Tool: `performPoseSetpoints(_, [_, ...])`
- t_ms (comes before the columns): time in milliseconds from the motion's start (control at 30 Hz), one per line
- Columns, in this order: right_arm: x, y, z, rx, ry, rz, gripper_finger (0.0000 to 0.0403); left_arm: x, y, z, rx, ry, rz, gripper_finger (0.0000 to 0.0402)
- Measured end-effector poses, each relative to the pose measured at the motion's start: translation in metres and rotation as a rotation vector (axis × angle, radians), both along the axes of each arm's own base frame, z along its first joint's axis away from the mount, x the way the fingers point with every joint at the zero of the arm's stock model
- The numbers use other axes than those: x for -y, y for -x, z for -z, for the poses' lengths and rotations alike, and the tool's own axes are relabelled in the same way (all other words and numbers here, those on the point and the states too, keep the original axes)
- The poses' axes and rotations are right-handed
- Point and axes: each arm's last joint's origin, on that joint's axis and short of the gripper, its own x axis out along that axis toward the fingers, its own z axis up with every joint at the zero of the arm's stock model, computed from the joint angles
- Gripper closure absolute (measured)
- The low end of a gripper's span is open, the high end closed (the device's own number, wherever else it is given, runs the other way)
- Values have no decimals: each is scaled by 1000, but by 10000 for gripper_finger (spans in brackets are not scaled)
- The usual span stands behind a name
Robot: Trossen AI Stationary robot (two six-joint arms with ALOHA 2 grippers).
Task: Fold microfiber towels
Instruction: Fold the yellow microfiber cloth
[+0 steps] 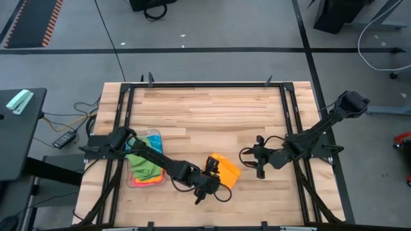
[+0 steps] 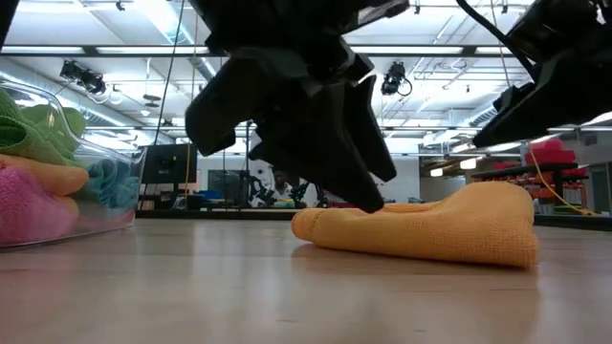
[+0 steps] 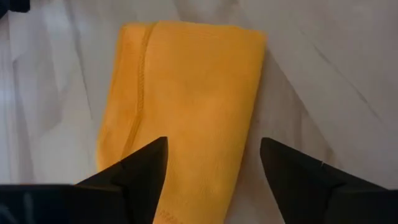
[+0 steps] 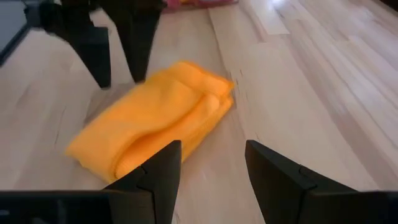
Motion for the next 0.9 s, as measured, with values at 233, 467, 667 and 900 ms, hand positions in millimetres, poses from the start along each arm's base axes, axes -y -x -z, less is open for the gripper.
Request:
performPoseSetpoints(233, [-2, -4, 1, 23, -15, 10, 215, 1, -2, 12, -19, -26, 15, 124])
performPoseSetpoints(467, [-4, -3, 1, 29, -30, 22, 215, 3, -3, 28, -33, -118, -2, 123])
performPoseSetpoints(667, [-5, -4, 1, 41, -32, 25, 215, 0, -3, 29, -41, -186, 17, 136])
performPoseSetpoints(900, [-5, -4, 0, 48, -34, 24, 215, -4, -4, 30, -50, -233, 24, 160])
